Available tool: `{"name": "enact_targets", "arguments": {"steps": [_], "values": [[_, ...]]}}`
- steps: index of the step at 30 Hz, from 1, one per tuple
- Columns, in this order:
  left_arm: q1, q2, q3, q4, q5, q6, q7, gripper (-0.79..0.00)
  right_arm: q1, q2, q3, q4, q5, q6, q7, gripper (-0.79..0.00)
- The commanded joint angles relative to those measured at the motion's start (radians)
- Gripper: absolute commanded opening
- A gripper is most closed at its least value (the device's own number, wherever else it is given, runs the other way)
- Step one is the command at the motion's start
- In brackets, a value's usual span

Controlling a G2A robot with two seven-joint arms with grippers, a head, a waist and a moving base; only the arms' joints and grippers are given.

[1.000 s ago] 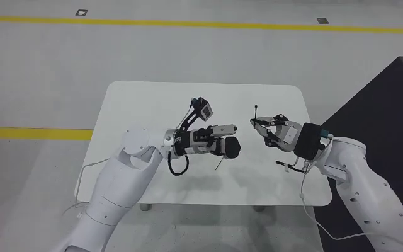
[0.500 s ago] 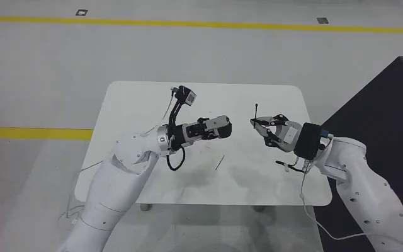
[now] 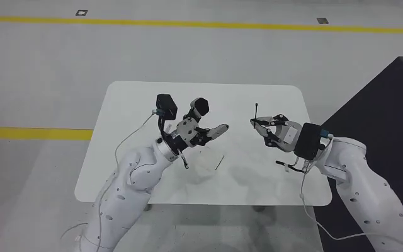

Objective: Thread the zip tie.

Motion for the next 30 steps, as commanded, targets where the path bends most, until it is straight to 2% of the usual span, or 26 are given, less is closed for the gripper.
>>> {"name": "enact_targets", "arguments": {"steps": [1, 2, 5, 7, 10, 16, 20, 26, 30], "values": [[-0.001, 0.004, 0.003, -0.047, 0.164, 0.018, 0.000, 0.000, 0.000, 0.000, 0.000, 0.000, 0.000, 0.000, 0.000, -0.785], [0.018, 0.005, 0.016, -0.072, 0.229, 0.032, 0.013, 0.000, 0.000, 0.000, 0.000, 0.000, 0.000, 0.000, 0.000, -0.785], [0.063, 0.004, 0.021, -0.110, 0.194, 0.041, 0.029, 0.000, 0.000, 0.000, 0.000, 0.000, 0.000, 0.000, 0.000, -0.785], [0.079, 0.008, 0.001, -0.131, 0.233, 0.083, 0.014, 0.000, 0.000, 0.000, 0.000, 0.000, 0.000, 0.000, 0.000, -0.785], [0.106, 0.009, 0.003, -0.159, 0.184, 0.095, -0.041, 0.000, 0.000, 0.000, 0.000, 0.000, 0.000, 0.000, 0.000, -0.785], [0.111, 0.004, 0.038, -0.218, 0.115, 0.114, -0.125, 0.000, 0.000, 0.000, 0.000, 0.000, 0.000, 0.000, 0.000, -0.785], [0.102, -0.001, 0.051, -0.213, 0.017, 0.109, -0.159, 0.000, 0.000, 0.000, 0.000, 0.000, 0.000, 0.000, 0.000, -0.785], [0.104, -0.001, 0.050, -0.213, 0.013, 0.113, -0.156, 0.000, 0.000, 0.000, 0.000, 0.000, 0.000, 0.000, 0.000, -0.785], [0.117, -0.002, 0.051, -0.233, 0.098, 0.188, -0.151, 0.000, -0.007, -0.001, 0.001, -0.002, -0.006, 0.025, 0.016, -0.785]]}}
